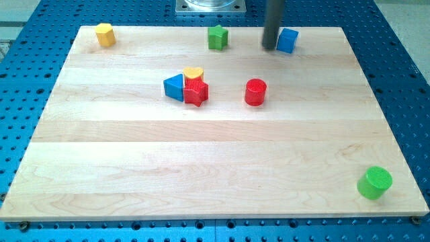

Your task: Move the blue cube to the top right side of the board

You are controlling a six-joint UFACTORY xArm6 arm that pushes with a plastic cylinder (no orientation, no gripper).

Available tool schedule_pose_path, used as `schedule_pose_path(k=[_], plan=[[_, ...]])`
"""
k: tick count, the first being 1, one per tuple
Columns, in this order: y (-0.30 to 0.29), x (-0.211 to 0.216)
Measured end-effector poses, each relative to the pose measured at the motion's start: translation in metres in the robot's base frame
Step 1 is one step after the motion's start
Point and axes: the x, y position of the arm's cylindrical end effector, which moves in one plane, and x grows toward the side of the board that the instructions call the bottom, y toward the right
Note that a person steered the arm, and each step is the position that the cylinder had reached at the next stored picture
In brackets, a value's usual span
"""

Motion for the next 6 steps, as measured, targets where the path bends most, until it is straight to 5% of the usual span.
schedule_pose_path(k=[3,4,5,6], plan=[[0.019,0.025],[0.038,-0.007],[0.026,-0.01],[-0.068,0.026]])
